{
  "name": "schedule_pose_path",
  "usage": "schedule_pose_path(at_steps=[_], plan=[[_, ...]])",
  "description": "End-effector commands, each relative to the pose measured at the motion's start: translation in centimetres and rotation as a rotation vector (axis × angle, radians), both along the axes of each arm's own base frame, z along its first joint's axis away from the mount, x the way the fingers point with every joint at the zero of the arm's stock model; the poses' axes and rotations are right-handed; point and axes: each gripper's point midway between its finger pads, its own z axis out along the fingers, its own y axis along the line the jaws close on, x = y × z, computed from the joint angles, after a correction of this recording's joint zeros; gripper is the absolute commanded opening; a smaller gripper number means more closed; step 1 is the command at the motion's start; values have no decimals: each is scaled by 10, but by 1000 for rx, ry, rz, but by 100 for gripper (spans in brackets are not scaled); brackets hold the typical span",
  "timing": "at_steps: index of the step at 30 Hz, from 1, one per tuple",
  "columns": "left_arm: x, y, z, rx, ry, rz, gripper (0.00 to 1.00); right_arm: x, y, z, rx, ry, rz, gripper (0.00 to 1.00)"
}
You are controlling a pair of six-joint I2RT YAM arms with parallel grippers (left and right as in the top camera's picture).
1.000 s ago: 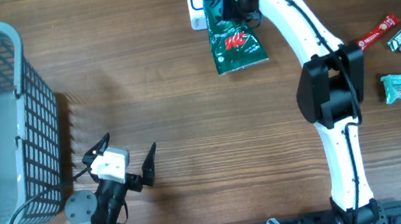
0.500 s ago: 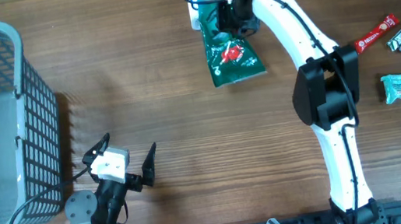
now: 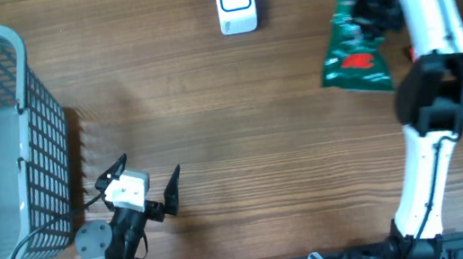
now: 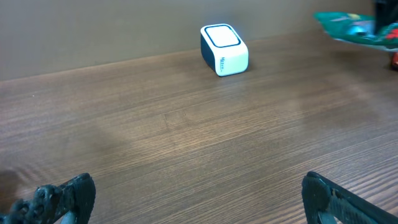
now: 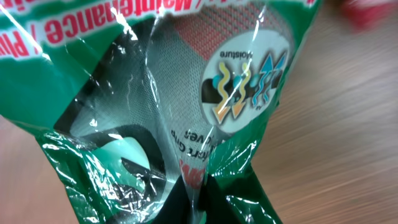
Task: Scan the item barcode
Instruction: 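Carry the gloves bag right and drop it at the table edge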
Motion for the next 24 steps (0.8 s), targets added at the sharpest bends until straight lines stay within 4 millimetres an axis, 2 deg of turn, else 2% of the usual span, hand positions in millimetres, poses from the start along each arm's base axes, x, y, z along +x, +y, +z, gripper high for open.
schedule_pose_path(at_steps=[1,3,5,9,14,19,24], plan=[[-1,-1,-1,-11,4,-8,100,-3,-59,0,29,-49,-167,5],[-1,-1,-1,-11,4,-8,100,9,-55,-6,181,-128,-95,5],[-1,-1,-1,-11,4,-8,100,16,-47,-12,277,-170,-96,5],[-1,-1,-1,-11,4,-8,100,39,-50,-35,277,-251,-136,5],[-1,-1,-1,-11,4,-8,100,55,-57,-57,254,-325,-128,4],[-1,-1,-1,-11,4,-8,100,42,-81,-80,183,-272,-171,5],[-1,-1,-1,-11,4,-8,100,11,-132,-82,102,-200,-257,5]])
